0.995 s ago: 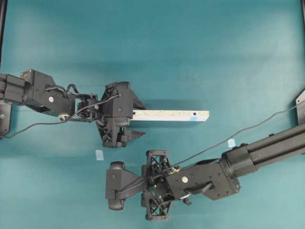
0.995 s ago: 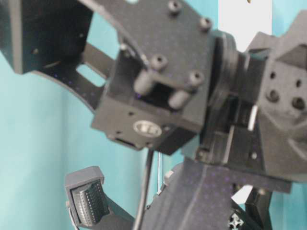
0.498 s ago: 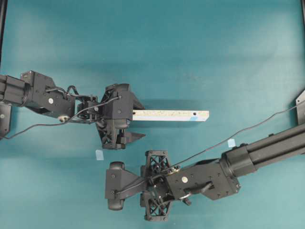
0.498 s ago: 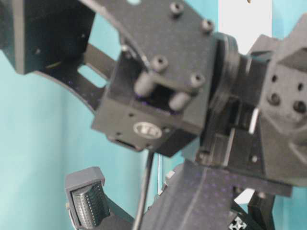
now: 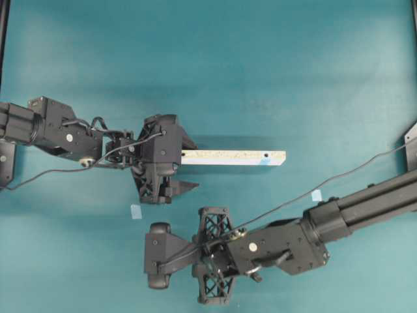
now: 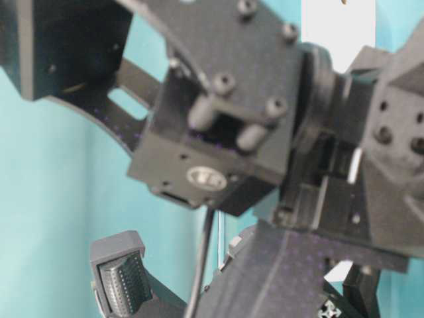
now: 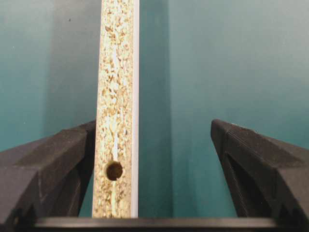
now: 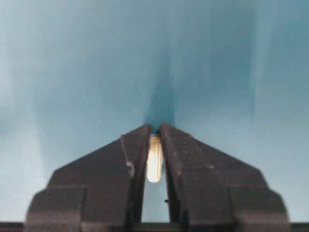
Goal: Insert the rod into the hole on the wooden board.
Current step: 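Close right gripper on the cream peg and left gripper on the board, then lift the peg with right gripper and carry it over the board's hole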
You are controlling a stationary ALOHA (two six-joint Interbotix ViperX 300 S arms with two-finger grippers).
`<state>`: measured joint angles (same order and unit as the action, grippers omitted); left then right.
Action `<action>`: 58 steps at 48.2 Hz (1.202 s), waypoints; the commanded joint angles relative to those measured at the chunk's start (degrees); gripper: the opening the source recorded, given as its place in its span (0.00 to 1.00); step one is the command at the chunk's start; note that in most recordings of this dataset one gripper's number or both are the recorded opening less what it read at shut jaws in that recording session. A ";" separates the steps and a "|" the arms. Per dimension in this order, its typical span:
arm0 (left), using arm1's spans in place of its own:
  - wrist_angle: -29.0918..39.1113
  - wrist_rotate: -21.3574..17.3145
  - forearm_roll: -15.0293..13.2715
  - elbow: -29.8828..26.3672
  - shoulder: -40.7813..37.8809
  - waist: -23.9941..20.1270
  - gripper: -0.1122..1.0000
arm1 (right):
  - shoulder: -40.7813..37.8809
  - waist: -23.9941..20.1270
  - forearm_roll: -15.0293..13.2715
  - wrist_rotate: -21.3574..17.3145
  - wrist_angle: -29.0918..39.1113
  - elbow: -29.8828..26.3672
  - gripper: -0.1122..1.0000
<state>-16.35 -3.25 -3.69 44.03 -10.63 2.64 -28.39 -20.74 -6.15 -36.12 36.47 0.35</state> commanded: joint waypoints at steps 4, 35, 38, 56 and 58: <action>-0.18 0.00 0.09 -0.35 0.88 0.44 0.99 | 1.05 -0.35 -0.18 0.09 0.44 -1.32 0.21; 0.09 0.00 0.09 -0.09 0.88 0.44 0.99 | 7.82 0.09 -1.58 0.26 1.05 -1.32 0.21; 0.18 0.00 0.09 -0.09 0.88 0.44 0.99 | 9.40 0.35 -2.02 0.26 0.88 -1.23 0.21; 0.53 0.00 0.09 0.00 0.88 0.44 0.99 | 16.70 2.20 -7.38 0.26 -0.18 2.29 0.21; 0.53 0.00 0.09 -0.09 0.88 0.53 0.99 | 17.67 2.20 -8.44 0.26 -1.05 3.43 0.21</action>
<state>-15.64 -3.25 -3.69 44.30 -10.63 2.72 -14.59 -18.63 -12.92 -35.95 36.91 3.16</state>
